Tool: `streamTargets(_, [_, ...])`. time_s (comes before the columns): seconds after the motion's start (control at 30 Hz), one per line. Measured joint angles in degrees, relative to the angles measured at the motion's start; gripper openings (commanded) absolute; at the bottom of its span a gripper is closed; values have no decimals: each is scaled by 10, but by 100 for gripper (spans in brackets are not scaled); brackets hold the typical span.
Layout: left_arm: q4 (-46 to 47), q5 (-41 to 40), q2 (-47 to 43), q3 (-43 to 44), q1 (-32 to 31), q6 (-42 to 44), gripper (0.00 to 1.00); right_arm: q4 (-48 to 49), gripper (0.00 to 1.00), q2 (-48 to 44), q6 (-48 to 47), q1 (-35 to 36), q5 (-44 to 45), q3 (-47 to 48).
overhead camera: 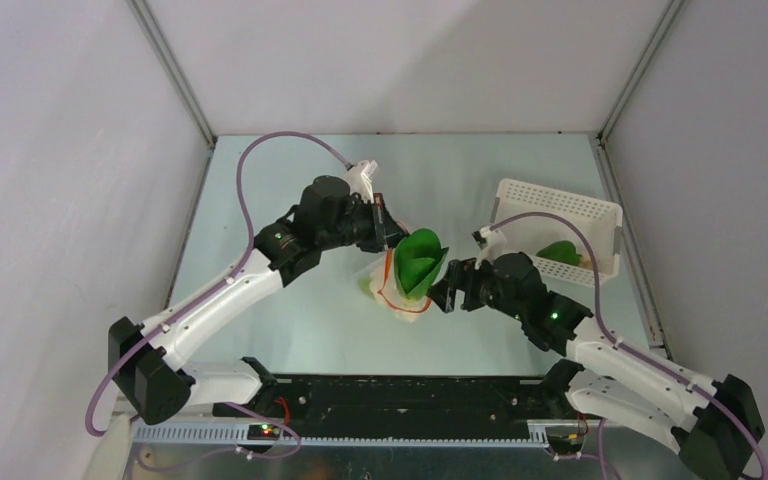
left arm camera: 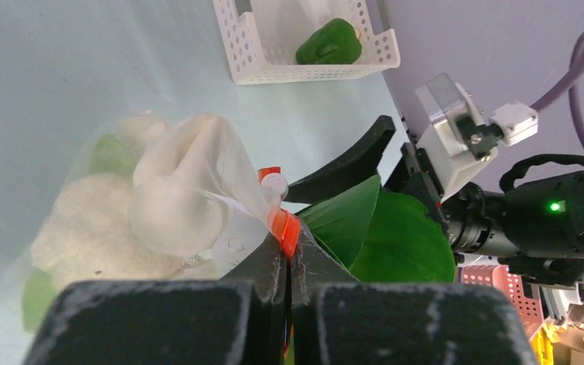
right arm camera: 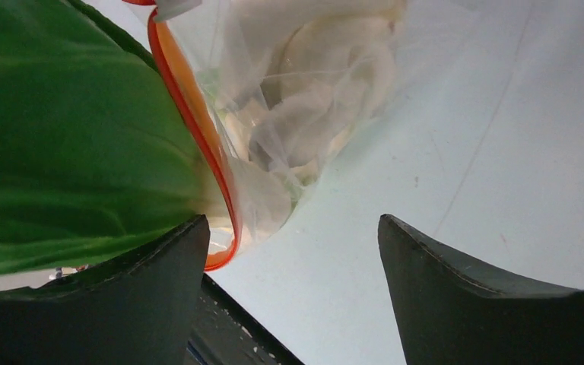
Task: Place the food in the zip-top bag and seal the zipper
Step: Adjust the fake vegetable in the zipper food storage bag.
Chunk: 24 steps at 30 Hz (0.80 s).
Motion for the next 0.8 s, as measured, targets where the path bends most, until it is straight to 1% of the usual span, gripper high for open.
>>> streamTargets(0.13, [8, 2, 0, -8, 1, -7, 0, 47, 83, 40, 0, 21, 25, 0])
streamTargets(0.5, [31, 4, -6, -35, 3, -37, 0, 168, 80, 129, -24, 132, 197, 0])
streamTargets(0.57, [35, 4, -6, -37, 3, -42, 0, 185, 79, 144, -23, 141, 226, 0])
streamTargets(0.6, [36, 4, -6, -37, 3, -44, 0, 191, 76, 150, -22, 144, 239, 0])
streamTargets(0.67, [39, 4, -7, -40, 3, -48, 0, 204, 74, 163, -15, 149, 267, 0])
streamTargets(0.8, [39, -3, -10, -40, 3, -57, 0, 218, 73, 176, 3, 152, 297, 0])
